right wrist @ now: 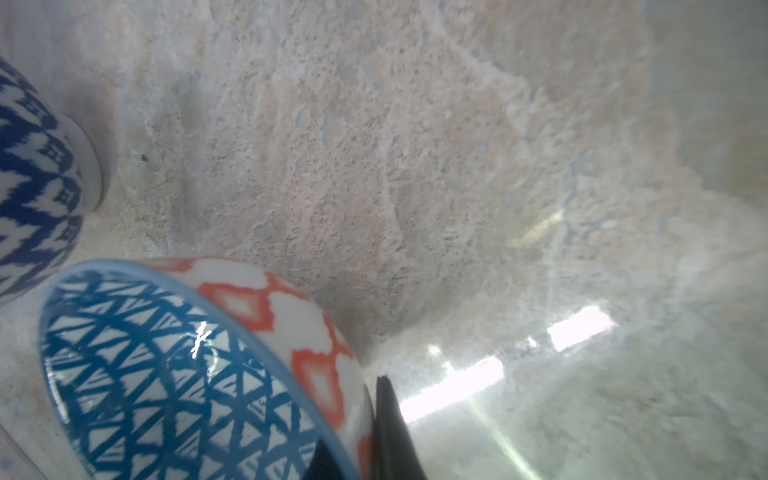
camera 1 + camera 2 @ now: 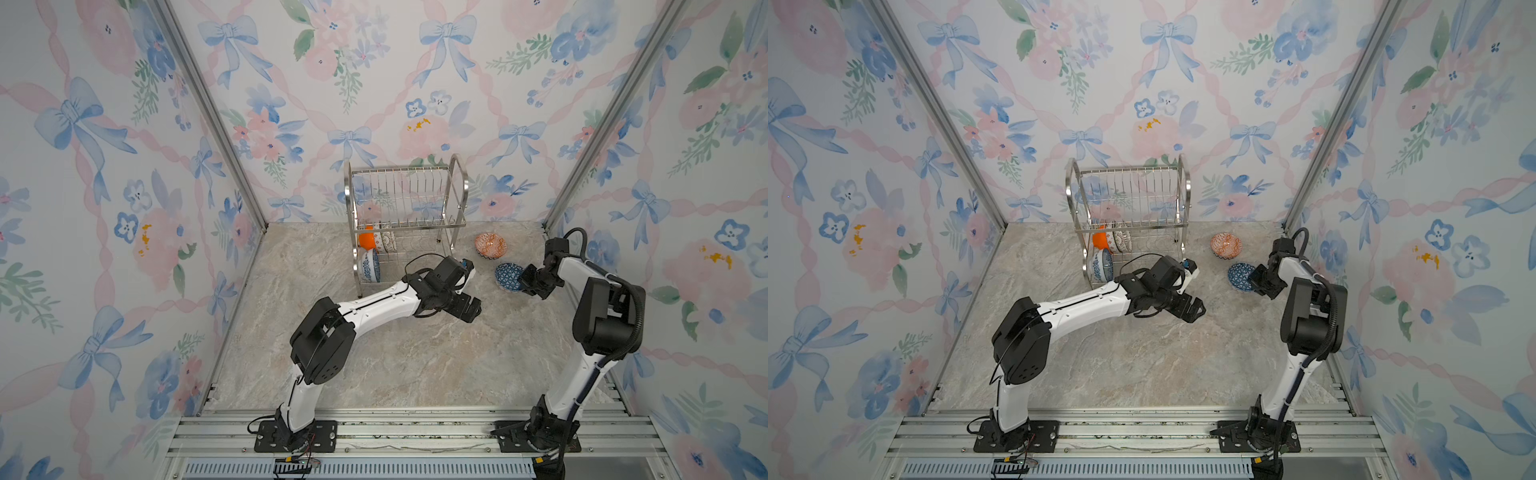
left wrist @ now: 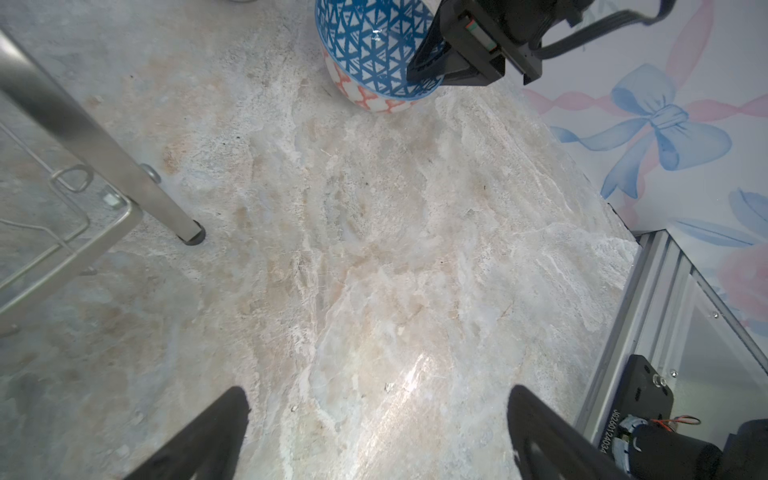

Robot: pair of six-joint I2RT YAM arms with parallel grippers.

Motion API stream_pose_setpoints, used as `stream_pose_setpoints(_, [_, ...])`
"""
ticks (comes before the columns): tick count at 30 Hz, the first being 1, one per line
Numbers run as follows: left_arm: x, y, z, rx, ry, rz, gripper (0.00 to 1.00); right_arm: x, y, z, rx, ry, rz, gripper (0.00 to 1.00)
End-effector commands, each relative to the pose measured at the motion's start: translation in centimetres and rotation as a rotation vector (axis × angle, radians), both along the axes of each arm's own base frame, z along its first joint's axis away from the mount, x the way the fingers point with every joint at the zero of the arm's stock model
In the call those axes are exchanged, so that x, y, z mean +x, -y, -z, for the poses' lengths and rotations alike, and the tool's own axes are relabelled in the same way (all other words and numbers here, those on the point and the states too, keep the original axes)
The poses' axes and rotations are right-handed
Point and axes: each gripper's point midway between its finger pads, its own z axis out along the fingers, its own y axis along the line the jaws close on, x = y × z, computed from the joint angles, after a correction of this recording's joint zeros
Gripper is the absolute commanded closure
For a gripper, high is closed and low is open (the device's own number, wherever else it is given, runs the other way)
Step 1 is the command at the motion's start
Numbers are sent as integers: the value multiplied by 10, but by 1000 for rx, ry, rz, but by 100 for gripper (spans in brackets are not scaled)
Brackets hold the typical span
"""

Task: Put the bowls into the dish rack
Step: 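Close the right gripper on the blue-triangle bowl rim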

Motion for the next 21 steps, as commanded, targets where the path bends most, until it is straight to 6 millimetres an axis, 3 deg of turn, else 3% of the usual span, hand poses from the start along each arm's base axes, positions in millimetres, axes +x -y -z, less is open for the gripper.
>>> stream_pose_setpoints(1, [1,-3,-17,-7,40,1,2,-9,-11,-19,-11,17,-34,100])
stream_pose_setpoints(13, [1,-21,-25,9,67,-70,2,-33,-42,-39,8,50,-82,100])
stream_pose_setpoints(21, [-1,-43,-34,9,72,-154,2,-71,-82,-45,12,46,-178,100])
